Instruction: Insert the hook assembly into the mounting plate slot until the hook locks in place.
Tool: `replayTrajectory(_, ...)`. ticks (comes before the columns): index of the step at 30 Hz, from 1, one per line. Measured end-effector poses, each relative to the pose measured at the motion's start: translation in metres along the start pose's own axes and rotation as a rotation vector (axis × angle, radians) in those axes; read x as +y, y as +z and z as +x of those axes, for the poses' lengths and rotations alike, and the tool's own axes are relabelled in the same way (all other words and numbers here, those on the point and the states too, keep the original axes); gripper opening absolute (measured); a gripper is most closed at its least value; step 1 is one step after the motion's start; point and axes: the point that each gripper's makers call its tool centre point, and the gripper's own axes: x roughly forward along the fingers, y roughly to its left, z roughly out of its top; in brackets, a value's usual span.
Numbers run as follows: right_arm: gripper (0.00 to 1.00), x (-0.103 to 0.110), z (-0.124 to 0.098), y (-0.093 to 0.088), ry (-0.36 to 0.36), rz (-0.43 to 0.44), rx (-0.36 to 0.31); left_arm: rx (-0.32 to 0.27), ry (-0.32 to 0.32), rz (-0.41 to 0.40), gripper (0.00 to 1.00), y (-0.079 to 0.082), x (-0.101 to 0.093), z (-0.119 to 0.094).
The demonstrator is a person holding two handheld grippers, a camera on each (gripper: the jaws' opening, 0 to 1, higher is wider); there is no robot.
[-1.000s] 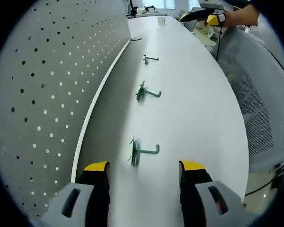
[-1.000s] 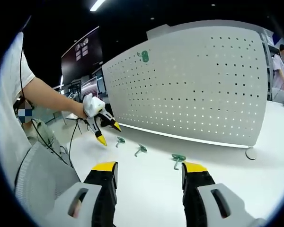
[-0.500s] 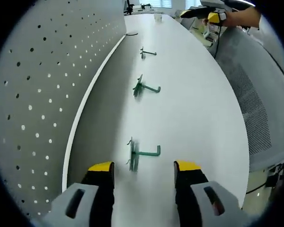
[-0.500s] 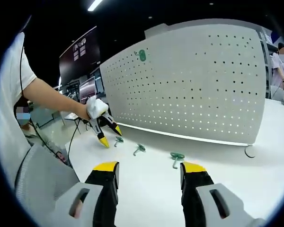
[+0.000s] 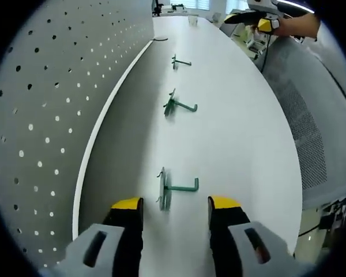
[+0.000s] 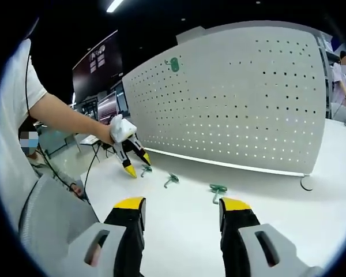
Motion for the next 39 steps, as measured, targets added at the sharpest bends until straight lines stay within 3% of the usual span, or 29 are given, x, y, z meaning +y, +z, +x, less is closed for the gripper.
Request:
replayTrajectory(14,0.47,0.0,0.0,0.001,0.002,0.003,-0.003,-0.019,0.014,-0.01,0.16,0.006,0.006,0.003)
replayTrajectory(27,0.47,0.001,0.0,0.002,0.002,0.002,-0.01,-0.024,0.05,-0.032,0.06,0.002,0.009,0.002)
replayTrajectory(33,0.47,0.001,-0.001,0.002,0.001,0.002,-0.009,-0.014,0.061,-0.098,0.03,0.001,0.013,0.002)
replayTrajectory(39,0.47,0.0,-0.001,0.002,-0.001,0.006,-0.013,0.0,0.06,-0.082,0.02,0.001,0.011,0.002)
